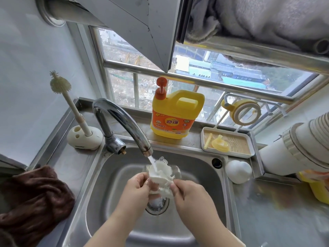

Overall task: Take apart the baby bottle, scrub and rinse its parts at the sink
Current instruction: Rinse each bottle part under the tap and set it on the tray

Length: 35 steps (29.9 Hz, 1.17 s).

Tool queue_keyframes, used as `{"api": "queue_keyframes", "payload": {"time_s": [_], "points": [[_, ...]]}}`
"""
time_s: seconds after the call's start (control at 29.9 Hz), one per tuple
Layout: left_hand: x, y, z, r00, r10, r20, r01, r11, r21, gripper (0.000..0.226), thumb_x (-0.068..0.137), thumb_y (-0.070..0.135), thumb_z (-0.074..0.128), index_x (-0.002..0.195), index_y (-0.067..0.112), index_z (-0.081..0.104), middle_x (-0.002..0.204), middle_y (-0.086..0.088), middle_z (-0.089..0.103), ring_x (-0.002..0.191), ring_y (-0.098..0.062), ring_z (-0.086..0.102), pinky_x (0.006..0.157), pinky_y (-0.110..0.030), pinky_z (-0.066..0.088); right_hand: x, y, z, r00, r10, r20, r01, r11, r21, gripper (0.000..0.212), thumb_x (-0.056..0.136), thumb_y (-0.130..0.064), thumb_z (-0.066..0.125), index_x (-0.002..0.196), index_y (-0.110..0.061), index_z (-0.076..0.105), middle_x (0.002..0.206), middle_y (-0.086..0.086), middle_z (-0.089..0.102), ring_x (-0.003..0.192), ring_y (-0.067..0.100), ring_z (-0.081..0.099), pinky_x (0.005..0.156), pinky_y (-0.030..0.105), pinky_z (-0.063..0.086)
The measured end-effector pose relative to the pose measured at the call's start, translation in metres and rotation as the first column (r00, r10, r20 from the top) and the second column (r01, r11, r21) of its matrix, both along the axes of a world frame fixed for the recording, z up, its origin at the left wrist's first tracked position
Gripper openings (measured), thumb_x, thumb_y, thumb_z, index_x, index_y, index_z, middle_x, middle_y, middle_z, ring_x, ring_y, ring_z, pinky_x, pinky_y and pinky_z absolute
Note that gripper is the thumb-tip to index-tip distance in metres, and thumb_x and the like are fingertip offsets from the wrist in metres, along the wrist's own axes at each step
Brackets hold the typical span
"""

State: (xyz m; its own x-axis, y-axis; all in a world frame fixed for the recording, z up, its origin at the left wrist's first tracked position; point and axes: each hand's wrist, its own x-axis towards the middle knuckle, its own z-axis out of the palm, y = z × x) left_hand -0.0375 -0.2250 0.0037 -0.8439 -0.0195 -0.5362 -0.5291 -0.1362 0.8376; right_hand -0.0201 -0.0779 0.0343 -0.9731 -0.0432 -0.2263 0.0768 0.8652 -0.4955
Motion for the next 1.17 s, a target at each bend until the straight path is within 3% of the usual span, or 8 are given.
{"api": "queue_keyframes", "payload": {"time_s": [0.17, 0.4, 0.5, 0.63, 0.8, 0.94, 1.04, 1.17], "points": [[0.000, -0.001, 0.003, 0.998, 0.051, 0.022, -0.050, 0.999, -0.012, 0.019, 0.095, -0.005, 0.042, 0.086, -0.003, 0.059, 0.078, -0.015, 0.061, 0.072, -0.020, 0.061, 0.075, -0.035, 0.057, -0.001, 0.017, -0.003, 0.994, -0.112, 0.020, 0.110, 0.992, 0.063, 0.035, 0.097, -0.044, 0.035, 0.101, -0.023, 0.062, 0.092, -0.004, 0.065, 0.087, 0.017, 0.059, 0.072, 0.031, 0.049], [0.004, -0.009, 0.004, 0.999, 0.001, -0.034, -0.005, 0.994, -0.106, 0.020, 0.093, 0.011, 0.056, 0.077, 0.001, 0.065, 0.055, -0.003, 0.053, 0.052, -0.011, 0.052, 0.052, -0.025, 0.053, 0.006, 0.012, -0.004, 0.997, -0.049, 0.053, 0.050, 0.999, -0.005, 0.033, 0.096, -0.042, 0.040, 0.089, -0.019, 0.064, 0.082, -0.002, 0.064, 0.079, 0.016, 0.058, 0.071, 0.032, 0.046], [0.010, -0.007, -0.001, 1.000, -0.025, -0.002, 0.025, 0.995, -0.102, 0.018, 0.093, 0.001, 0.052, 0.080, 0.004, 0.065, 0.062, -0.007, 0.059, 0.057, -0.011, 0.057, 0.054, -0.024, 0.054, -0.004, 0.021, -0.003, 0.990, -0.118, 0.078, 0.116, 0.993, 0.031, 0.033, 0.096, -0.040, 0.041, 0.088, -0.018, 0.065, 0.072, -0.003, 0.061, 0.073, 0.016, 0.058, 0.066, 0.031, 0.046], [0.005, -0.006, 0.004, 0.998, 0.038, 0.048, -0.039, 0.999, 0.009, 0.022, 0.094, -0.008, 0.042, 0.081, 0.002, 0.057, 0.071, -0.011, 0.058, 0.064, -0.015, 0.058, 0.060, -0.027, 0.057, -0.004, -0.001, 0.004, 1.000, 0.000, 0.031, 0.000, 1.000, -0.019, 0.031, 0.096, -0.040, 0.041, 0.079, -0.020, 0.057, 0.068, -0.007, 0.050, 0.072, 0.017, 0.050, 0.065, 0.031, 0.040], [0.004, -0.018, 0.010, 1.000, 0.018, -0.005, -0.019, 0.999, -0.050, 0.025, 0.096, 0.014, 0.050, 0.078, -0.002, 0.058, 0.059, -0.005, 0.049, 0.054, -0.013, 0.051, 0.065, -0.036, 0.058, 0.003, 0.011, 0.008, 0.993, -0.080, 0.089, 0.077, 0.997, 0.028, 0.029, 0.094, -0.044, 0.044, 0.095, -0.026, 0.066, 0.076, -0.005, 0.065, 0.076, 0.014, 0.059, 0.067, 0.030, 0.047], [0.002, -0.017, 0.008, 0.999, 0.048, -0.017, -0.049, 0.998, -0.047, 0.021, 0.097, 0.004, 0.045, 0.083, -0.001, 0.060, 0.066, -0.005, 0.055, 0.061, -0.012, 0.057, 0.066, -0.033, 0.058, -0.003, -0.002, 0.004, 0.981, -0.137, 0.140, 0.171, 0.948, -0.270, 0.016, 0.090, -0.034, 0.058, 0.093, -0.033, 0.073, 0.062, -0.010, 0.060, 0.062, 0.002, 0.053, 0.068, 0.028, 0.047], [-0.002, -0.022, 0.011, 0.996, 0.092, -0.001, -0.092, 0.996, -0.017, 0.023, 0.097, -0.004, 0.040, 0.084, 0.002, 0.058, 0.076, -0.012, 0.059, 0.069, -0.017, 0.059, 0.069, -0.032, 0.056, 0.003, 0.007, 0.006, 0.962, -0.064, 0.267, 0.141, 0.949, -0.283, 0.021, 0.095, -0.028, 0.052, 0.098, -0.039, 0.070, 0.067, -0.013, 0.060, 0.053, -0.008, 0.049, 0.056, 0.009, 0.037], [0.000, -0.016, 0.016, 0.997, 0.072, 0.020, -0.073, 0.997, 0.034, 0.023, 0.096, -0.001, 0.040, 0.079, 0.003, 0.055, 0.071, -0.010, 0.060, 0.067, -0.017, 0.059, 0.070, -0.033, 0.057, -0.009, 0.014, 0.008, 0.955, -0.166, 0.247, 0.220, 0.953, -0.207, 0.030, 0.094, -0.032, 0.051, 0.068, -0.028, 0.065, 0.057, -0.014, 0.063, 0.043, -0.003, 0.046, 0.052, 0.015, 0.039]]}}
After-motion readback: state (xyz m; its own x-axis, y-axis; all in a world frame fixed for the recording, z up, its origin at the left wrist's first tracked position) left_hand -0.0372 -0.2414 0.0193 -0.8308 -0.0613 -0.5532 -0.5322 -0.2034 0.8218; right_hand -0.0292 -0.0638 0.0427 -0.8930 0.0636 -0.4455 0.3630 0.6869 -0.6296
